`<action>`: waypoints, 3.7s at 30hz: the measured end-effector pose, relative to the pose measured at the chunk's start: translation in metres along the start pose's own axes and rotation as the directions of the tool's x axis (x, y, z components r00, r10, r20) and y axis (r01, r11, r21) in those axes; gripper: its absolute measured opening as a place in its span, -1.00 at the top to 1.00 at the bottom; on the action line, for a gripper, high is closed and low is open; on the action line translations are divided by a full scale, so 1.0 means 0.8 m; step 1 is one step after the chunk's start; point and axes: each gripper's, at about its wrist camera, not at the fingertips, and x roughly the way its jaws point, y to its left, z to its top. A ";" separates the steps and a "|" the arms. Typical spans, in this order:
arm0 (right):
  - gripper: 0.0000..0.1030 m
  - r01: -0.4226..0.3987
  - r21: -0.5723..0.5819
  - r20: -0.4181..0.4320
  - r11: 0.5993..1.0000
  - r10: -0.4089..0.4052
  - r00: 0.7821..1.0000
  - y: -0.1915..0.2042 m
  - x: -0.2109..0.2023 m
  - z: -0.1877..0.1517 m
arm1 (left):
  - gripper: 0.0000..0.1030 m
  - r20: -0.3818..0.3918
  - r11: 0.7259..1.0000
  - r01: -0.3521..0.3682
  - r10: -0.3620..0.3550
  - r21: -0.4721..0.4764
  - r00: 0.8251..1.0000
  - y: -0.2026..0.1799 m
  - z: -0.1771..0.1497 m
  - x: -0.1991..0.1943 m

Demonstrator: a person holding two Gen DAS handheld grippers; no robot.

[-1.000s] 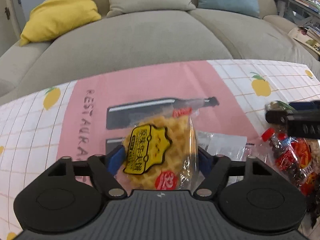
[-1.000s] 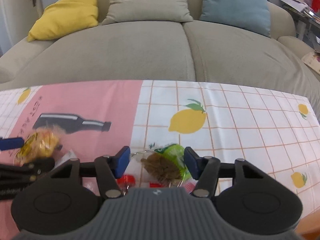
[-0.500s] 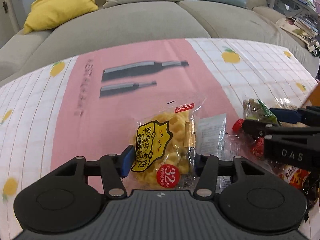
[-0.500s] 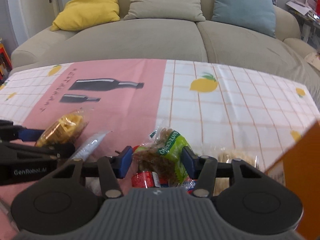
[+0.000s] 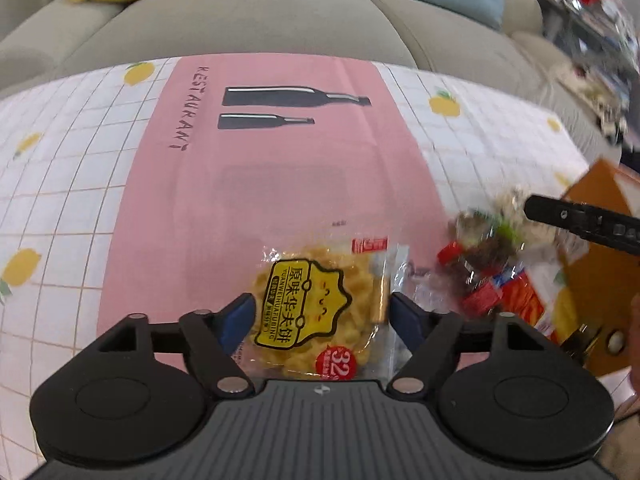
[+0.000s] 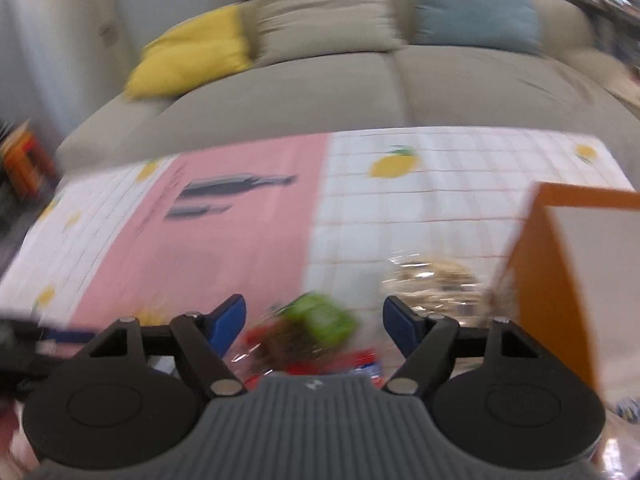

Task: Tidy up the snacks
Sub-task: 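Lift the waffle cake with the left tool while the right tool grasps the white puffed-snack bag, then carry both packs over the orange box and open both tools to release them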

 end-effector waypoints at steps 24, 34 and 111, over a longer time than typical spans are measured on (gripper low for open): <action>-0.19 0.319 -0.034 -0.144 0.947 -0.320 0.936 0.035 0.093 0.012 | -0.95 -0.057 0.982 -0.184 0.185 0.033 0.981 0.017 0.006 0.037; -0.72 0.054 0.083 -0.063 0.995 -0.049 0.997 0.010 0.065 0.006 | -0.96 -0.063 0.975 -0.221 0.222 0.018 0.973 0.021 0.007 0.038; -0.40 0.107 0.033 -0.025 0.994 -0.107 0.994 -0.117 -0.309 -0.086 | -0.25 0.029 0.940 0.208 -0.224 0.269 0.974 -0.279 -0.060 -0.168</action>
